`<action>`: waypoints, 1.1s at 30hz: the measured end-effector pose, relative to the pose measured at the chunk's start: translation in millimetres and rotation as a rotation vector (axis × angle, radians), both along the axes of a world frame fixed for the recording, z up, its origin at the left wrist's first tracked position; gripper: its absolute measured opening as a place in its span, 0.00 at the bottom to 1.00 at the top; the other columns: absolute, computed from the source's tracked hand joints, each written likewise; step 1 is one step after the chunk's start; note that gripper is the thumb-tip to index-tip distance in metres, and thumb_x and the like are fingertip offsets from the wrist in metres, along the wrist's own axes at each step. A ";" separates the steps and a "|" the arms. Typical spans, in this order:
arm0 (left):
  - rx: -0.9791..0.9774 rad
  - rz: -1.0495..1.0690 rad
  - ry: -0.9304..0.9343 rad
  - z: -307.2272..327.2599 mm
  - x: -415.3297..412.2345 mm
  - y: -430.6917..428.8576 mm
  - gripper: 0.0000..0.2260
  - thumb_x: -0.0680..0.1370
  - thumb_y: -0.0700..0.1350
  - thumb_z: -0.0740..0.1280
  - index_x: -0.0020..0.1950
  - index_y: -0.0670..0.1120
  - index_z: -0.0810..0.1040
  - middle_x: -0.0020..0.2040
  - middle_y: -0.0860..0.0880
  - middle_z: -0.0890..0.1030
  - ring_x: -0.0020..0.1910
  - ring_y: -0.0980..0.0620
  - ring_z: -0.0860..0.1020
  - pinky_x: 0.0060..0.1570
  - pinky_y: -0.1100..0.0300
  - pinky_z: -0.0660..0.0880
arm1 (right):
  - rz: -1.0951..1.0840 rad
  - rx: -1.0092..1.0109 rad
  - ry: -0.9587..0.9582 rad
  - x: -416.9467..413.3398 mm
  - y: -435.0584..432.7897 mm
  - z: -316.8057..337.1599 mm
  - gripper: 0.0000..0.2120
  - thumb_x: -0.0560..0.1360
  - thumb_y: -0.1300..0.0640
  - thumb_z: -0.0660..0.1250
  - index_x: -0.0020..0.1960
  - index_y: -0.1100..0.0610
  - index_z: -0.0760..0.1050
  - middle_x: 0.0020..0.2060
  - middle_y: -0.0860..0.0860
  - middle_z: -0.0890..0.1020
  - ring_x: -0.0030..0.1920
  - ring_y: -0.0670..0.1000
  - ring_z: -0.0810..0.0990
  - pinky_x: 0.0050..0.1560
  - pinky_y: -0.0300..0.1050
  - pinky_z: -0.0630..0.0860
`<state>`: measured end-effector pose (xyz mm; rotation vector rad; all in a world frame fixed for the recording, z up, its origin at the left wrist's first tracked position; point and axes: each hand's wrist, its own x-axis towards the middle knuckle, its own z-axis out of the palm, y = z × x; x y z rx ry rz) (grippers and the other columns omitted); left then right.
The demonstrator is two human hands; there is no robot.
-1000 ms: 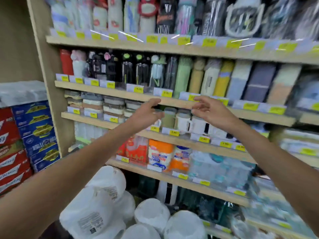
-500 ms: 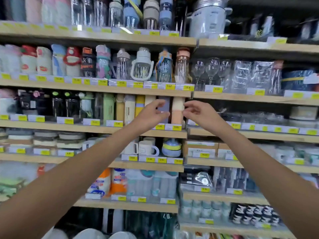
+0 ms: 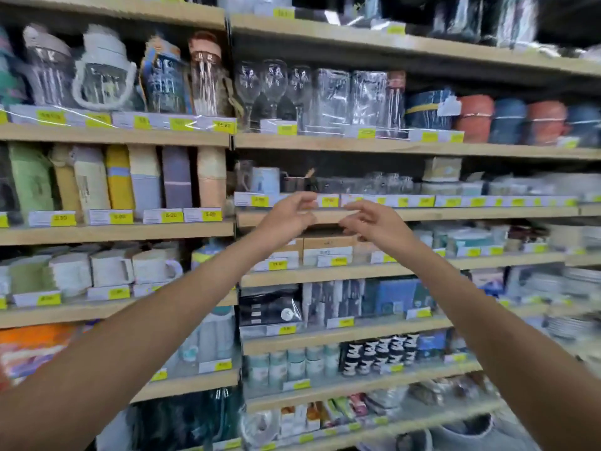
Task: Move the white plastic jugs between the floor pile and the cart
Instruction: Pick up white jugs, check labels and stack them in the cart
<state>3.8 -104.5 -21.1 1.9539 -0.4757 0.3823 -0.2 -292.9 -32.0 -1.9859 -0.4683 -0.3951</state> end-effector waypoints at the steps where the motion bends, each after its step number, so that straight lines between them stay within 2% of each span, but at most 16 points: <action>1: 0.009 -0.025 0.009 -8.6 13.8 -19.8 0.19 0.78 0.36 0.63 0.69 0.45 0.70 0.64 0.49 0.76 0.54 0.55 0.74 0.42 0.64 0.72 | -0.026 0.018 0.018 8.6 -20.5 -6.6 0.11 0.78 0.57 0.67 0.59 0.51 0.74 0.49 0.56 0.84 0.46 0.48 0.83 0.47 0.43 0.76; 6: 0.023 -0.169 0.065 -45.9 94.5 -135.0 0.18 0.78 0.38 0.63 0.68 0.48 0.71 0.65 0.52 0.76 0.52 0.56 0.74 0.42 0.65 0.73 | -0.150 0.083 0.125 61.7 -132.4 -44.5 0.13 0.78 0.57 0.66 0.63 0.55 0.72 0.52 0.56 0.82 0.50 0.54 0.82 0.51 0.47 0.76; 8: 0.020 -0.220 0.094 -55.9 129.4 -188.1 0.18 0.78 0.37 0.62 0.67 0.47 0.71 0.65 0.50 0.76 0.53 0.56 0.74 0.38 0.68 0.72 | -0.197 0.087 0.172 82.5 -181.6 -57.3 0.15 0.79 0.57 0.65 0.65 0.57 0.72 0.53 0.56 0.81 0.48 0.52 0.82 0.51 0.46 0.76; 11: 0.029 -0.297 0.150 -74.2 177.5 -267.9 0.17 0.79 0.36 0.62 0.68 0.45 0.70 0.65 0.47 0.75 0.55 0.56 0.74 0.34 0.72 0.71 | -0.266 0.070 0.240 114.5 -259.7 -74.7 0.17 0.79 0.55 0.65 0.67 0.58 0.72 0.53 0.53 0.80 0.45 0.49 0.82 0.55 0.51 0.76; 13: 0.053 -0.353 0.203 -89.8 203.3 -318.0 0.17 0.79 0.37 0.62 0.68 0.45 0.70 0.65 0.48 0.75 0.53 0.55 0.73 0.35 0.69 0.71 | -0.322 0.077 0.279 132.5 -310.2 -88.1 0.17 0.79 0.56 0.65 0.67 0.59 0.72 0.50 0.51 0.80 0.45 0.49 0.82 0.51 0.50 0.76; 15: 0.062 -0.399 0.282 -105.9 225.9 -367.7 0.18 0.79 0.38 0.63 0.68 0.46 0.71 0.66 0.50 0.75 0.53 0.55 0.73 0.40 0.65 0.72 | -0.383 0.115 0.318 146.1 -358.1 -102.6 0.17 0.79 0.57 0.66 0.66 0.60 0.72 0.47 0.50 0.80 0.43 0.48 0.81 0.44 0.43 0.76; 17: 0.069 -0.433 0.353 -122.1 243.2 -415.9 0.18 0.79 0.37 0.63 0.68 0.46 0.71 0.66 0.49 0.75 0.54 0.56 0.73 0.41 0.65 0.72 | -0.436 0.124 0.358 153.2 -401.0 -118.3 0.16 0.79 0.57 0.65 0.66 0.59 0.72 0.46 0.49 0.80 0.43 0.46 0.81 0.43 0.40 0.75; 19: 0.091 -0.473 0.392 -139.1 258.7 -465.5 0.18 0.79 0.36 0.62 0.68 0.44 0.70 0.66 0.47 0.75 0.53 0.55 0.73 0.38 0.65 0.71 | -0.471 0.132 0.389 159.3 -444.1 -134.0 0.15 0.80 0.56 0.64 0.65 0.58 0.72 0.47 0.50 0.80 0.46 0.49 0.81 0.46 0.42 0.74; 22: 0.129 -0.525 0.445 -167.6 279.2 -542.8 0.18 0.79 0.36 0.62 0.69 0.42 0.70 0.65 0.46 0.75 0.52 0.55 0.72 0.35 0.65 0.70 | -0.530 0.197 0.436 170.2 -511.8 -159.3 0.16 0.80 0.57 0.64 0.66 0.59 0.71 0.49 0.52 0.80 0.49 0.51 0.80 0.43 0.40 0.74; 26: 0.215 -0.571 0.542 -207.3 305.4 -648.5 0.19 0.79 0.39 0.63 0.69 0.46 0.69 0.63 0.50 0.75 0.51 0.54 0.75 0.39 0.61 0.70 | -0.593 0.225 0.477 189.5 -611.1 -196.5 0.17 0.79 0.56 0.65 0.66 0.59 0.72 0.48 0.52 0.80 0.46 0.50 0.81 0.42 0.41 0.74; 30: 0.246 -0.593 0.590 -232.4 322.6 -761.0 0.15 0.79 0.39 0.63 0.66 0.48 0.70 0.58 0.52 0.75 0.52 0.54 0.75 0.45 0.60 0.72 | -0.625 0.240 0.513 205.1 -719.7 -220.9 0.16 0.80 0.57 0.64 0.66 0.59 0.72 0.51 0.52 0.81 0.51 0.53 0.81 0.51 0.48 0.75; 33: 0.235 -0.605 0.661 -240.0 330.7 -846.6 0.16 0.80 0.41 0.62 0.68 0.47 0.70 0.59 0.52 0.76 0.50 0.56 0.76 0.38 0.67 0.73 | -0.642 0.239 0.549 217.5 -801.9 -228.9 0.16 0.80 0.58 0.64 0.67 0.60 0.72 0.46 0.50 0.80 0.48 0.52 0.80 0.50 0.48 0.74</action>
